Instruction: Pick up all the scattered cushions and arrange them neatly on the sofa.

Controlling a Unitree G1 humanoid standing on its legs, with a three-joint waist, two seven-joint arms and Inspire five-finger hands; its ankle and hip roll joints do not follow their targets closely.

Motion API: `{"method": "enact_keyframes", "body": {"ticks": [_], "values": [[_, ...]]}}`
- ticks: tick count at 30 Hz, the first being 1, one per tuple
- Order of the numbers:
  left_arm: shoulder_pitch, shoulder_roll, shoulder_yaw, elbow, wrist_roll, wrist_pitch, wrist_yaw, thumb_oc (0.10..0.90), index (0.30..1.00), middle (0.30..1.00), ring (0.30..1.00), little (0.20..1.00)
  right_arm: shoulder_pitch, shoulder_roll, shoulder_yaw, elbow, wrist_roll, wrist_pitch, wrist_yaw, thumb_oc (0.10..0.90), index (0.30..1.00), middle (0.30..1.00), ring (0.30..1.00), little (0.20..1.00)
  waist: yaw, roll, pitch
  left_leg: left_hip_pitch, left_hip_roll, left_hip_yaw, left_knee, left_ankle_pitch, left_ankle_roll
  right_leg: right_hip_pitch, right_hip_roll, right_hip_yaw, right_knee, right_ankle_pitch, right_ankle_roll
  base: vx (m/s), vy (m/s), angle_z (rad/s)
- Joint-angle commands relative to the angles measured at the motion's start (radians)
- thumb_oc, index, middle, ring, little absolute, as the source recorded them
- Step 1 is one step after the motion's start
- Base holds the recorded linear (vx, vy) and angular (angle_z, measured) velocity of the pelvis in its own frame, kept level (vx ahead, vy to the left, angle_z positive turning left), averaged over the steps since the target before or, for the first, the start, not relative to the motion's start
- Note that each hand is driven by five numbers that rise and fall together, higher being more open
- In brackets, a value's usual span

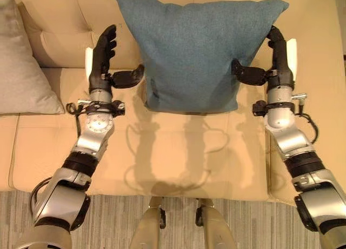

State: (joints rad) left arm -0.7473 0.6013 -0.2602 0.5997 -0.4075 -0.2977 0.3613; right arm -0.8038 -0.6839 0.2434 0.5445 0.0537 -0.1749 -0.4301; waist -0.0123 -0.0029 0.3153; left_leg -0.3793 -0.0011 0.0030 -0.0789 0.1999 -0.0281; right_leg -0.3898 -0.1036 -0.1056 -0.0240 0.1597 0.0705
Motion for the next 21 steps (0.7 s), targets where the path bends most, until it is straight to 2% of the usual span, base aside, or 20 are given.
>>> {"method": "enact_keyframes", "body": {"ticks": [1, 4, 6, 8, 10, 12, 13, 14, 16, 18, 21], "values": [[0.006, 0.012, 0.059, 0.021, -0.050, -0.055, -0.024, 0.800, 0.900, 0.900, 0.900, 0.900, 0.008, -0.056, -0.064, -0.056, 0.021, -0.061, -0.039, 0.800, 0.900, 0.900, 0.900, 0.900, 0.010, -0.026, -0.145, 0.039, 0.004, 0.019, 0.041, -0.135, -0.025, 0.049, -0.015, -0.007, 0.010, -0.063, 0.056, 0.02, -0.011, 0.15], [0.119, 0.045, 0.113, 0.006, -0.038, -0.041, -0.063, 0.800, 0.900, 0.900, 0.900, 0.900, 0.122, -0.071, -0.144, -0.083, 0.032, -0.060, -0.019, 0.800, 0.900, 0.900, 0.900, 0.900, 0.011, -0.025, -0.166, 0.073, 0.007, 0.025, 0.005, -0.125, -0.030, 0.086, -0.009, -0.012, -0.011, -0.065, 0.058, 0.03, -0.016, 0.10], [0.124, 0.045, 0.113, 0.003, -0.038, -0.040, -0.063, 0.800, 0.900, 0.900, 0.900, 0.900, 0.129, -0.070, -0.147, -0.088, 0.031, -0.059, -0.018, 0.800, 0.900, 0.900, 0.900, 0.900, 0.011, -0.026, -0.168, 0.075, 0.007, 0.024, 0.004, -0.125, -0.030, 0.089, -0.009, -0.013, -0.013, -0.064, 0.058, 0.02, -0.009, 0.11], [0.248, 0.015, 0.158, -0.044, 0.005, -0.034, -0.086, 0.800, 0.900, 0.900, 0.900, 0.900, 0.271, -0.036, -0.215, -0.140, 0.022, -0.068, 0.015, 0.800, 0.900, 0.900, 0.900, 0.900, 0.010, -0.024, -0.182, 0.103, 0.009, 0.026, -0.007, -0.126, -0.033, 0.124, -0.003, -0.022, -0.032, -0.068, 0.060, 0.05, -0.023, 0.05], [0.284, 0.001, 0.164, -0.057, 0.010, -0.031, -0.090, 0.800, 0.900, 0.900, 0.900, 0.900, 0.305, -0.019, -0.226, -0.155, 0.021, -0.070, 0.023, 0.800, 0.900, 0.900, 0.900, 0.900, 0.010, -0.024, -0.186, 0.110, 0.010, 0.027, -0.008, -0.127, -0.034, 0.133, -0.001, -0.024, -0.037, -0.068, 0.059, 0.03, -0.021, 0.04], [0.409, -0.067, 0.191, -0.115, 0.040, -0.028, -0.109, 0.800, 0.900, 0.900, 0.900, 0.900, 0.428, 0.047, -0.257, -0.191, 0.008, -0.078, 0.065, 0.800, 0.900, 0.900, 0.900, 0.900, 0.011, -0.024, -0.187, 0.130, 0.014, 0.027, -0.008, -0.128, -0.034, 0.161, 0.002, -0.029, -0.050, -0.071, 0.059, 0.03, -0.030, 0.04], [0.415, -0.068, 0.191, -0.119, 0.042, -0.026, -0.109, 0.800, 0.900, 0.900, 0.900, 0.900, 0.435, 0.048, -0.258, -0.195, 0.007, -0.077, 0.066, 0.800, 0.900, 0.900, 0.900, 0.900, 0.012, -0.024, -0.189, 0.132, 0.014, 0.027, -0.008, -0.129, -0.034, 0.164, 0.002, -0.030, -0.051, -0.071, 0.059, 0.02, -0.031, 0.02], [0.497, -0.112, 0.211, -0.140, 0.053, -0.022, -0.134, 0.800, 0.900, 0.900, 0.900, 0.900, 0.519, 0.087, -0.273, -0.188, -0.008, -0.074, 0.089, 0.800, 0.900, 0.900, 0.900, 0.900, 0.012, -0.025, -0.189, 0.144, 0.015, 0.027, -0.008, -0.130, -0.034, 0.180, 0.006, -0.033, -0.055, -0.074, 0.059, 0.00, 0.000, 0.00], [0.557, -0.135, 0.222, -0.146, 0.063, -0.014, -0.149, 0.800, 0.900, 0.900, 0.900, 0.900, 0.581, 0.115, -0.280, -0.187, -0.008, -0.076, 0.108, 0.800, 0.900, 0.900, 0.900, 0.900, 0.012, -0.027, -0.194, 0.153, 0.017, 0.027, -0.008, -0.131, -0.035, 0.191, 0.007, -0.036, -0.058, -0.075, 0.060, 0.01, -0.035, 0.01], [0.681, -0.187, 0.250, -0.109, 0.086, 0.012, -0.193, 0.800, 0.900, 0.900, 0.900, 0.900, 0.712, 0.157, -0.296, -0.160, -0.053, -0.061, 0.155, 0.800, 0.900, 0.900, 0.900, 0.900, 0.010, -0.028, -0.204, 0.178, 0.023, 0.026, -0.008, -0.132, -0.035, 0.219, 0.010, -0.044, -0.061, -0.081, 0.060, 0.03, -0.058, 0.01], [0.767, -0.215, 0.260, -0.065, 0.118, 0.031, -0.218, 0.800, 0.900, 0.900, 0.900, 0.900, 0.802, 0.186, -0.310, -0.133, -0.079, -0.054, 0.178, 0.800, 0.900, 0.900, 0.900, 0.900, 0.009, -0.028, -0.213, 0.201, 0.027, 0.026, -0.008, -0.135, -0.036, 0.243, 0.013, -0.050, -0.062, -0.086, 0.061, 0.02, -0.062, -0.04]]}}
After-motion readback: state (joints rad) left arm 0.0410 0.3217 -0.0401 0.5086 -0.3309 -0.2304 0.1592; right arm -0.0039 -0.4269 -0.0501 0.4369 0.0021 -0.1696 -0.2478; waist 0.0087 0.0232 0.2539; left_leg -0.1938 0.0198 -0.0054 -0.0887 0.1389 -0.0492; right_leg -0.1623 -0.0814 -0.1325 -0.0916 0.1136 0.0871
